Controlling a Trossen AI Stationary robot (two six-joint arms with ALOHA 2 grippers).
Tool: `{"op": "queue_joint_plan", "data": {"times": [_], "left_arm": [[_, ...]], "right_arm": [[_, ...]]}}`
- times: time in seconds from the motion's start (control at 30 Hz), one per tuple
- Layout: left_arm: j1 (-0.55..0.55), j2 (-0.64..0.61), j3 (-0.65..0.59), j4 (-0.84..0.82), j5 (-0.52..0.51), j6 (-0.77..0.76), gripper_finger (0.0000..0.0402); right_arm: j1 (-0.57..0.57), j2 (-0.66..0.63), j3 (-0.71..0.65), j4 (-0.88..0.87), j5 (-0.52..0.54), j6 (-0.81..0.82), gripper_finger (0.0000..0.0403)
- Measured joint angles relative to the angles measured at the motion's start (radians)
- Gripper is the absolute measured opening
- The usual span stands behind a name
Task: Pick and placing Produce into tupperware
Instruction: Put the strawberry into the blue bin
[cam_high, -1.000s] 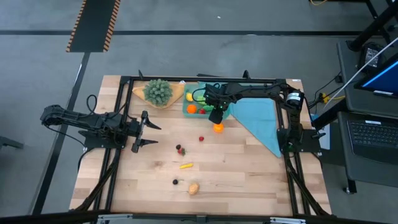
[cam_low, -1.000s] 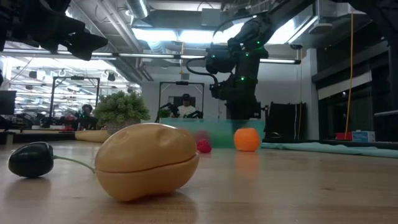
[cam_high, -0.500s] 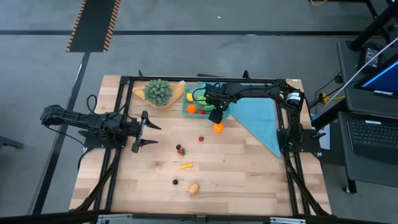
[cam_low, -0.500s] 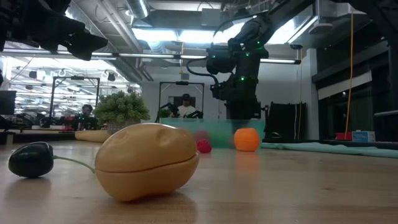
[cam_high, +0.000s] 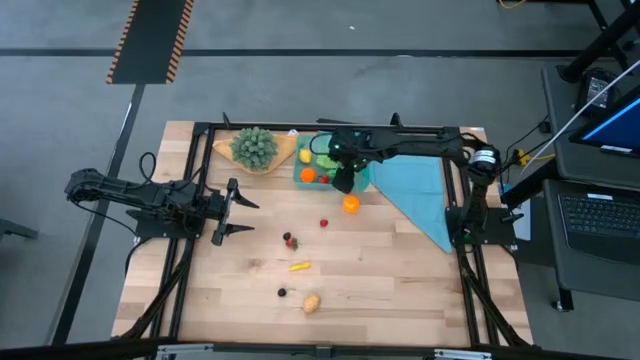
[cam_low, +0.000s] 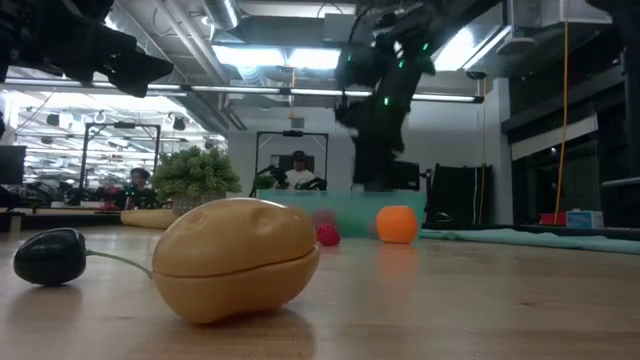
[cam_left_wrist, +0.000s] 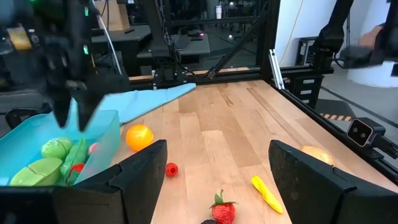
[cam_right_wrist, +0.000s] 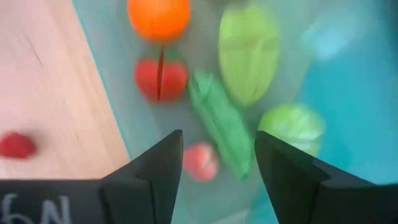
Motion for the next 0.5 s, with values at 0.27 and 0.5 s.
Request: {"op": "queue_joint_plan", "data": {"times": [0.27, 0.5], "left_arm": [[0.0, 0.0, 0.0, 0.0, 0.0, 0.0, 0.0275], [0.0, 0.0, 0.0, 0.009, -0.001, 0.0, 0.0275]], "right_arm": [[0.028, -0.22, -0.148, 0.216, 0.026, -0.042, 0.0202], [0.099, -0.429, -0.395, 0.408, 0.039, 0.005, 0.0202]]}}
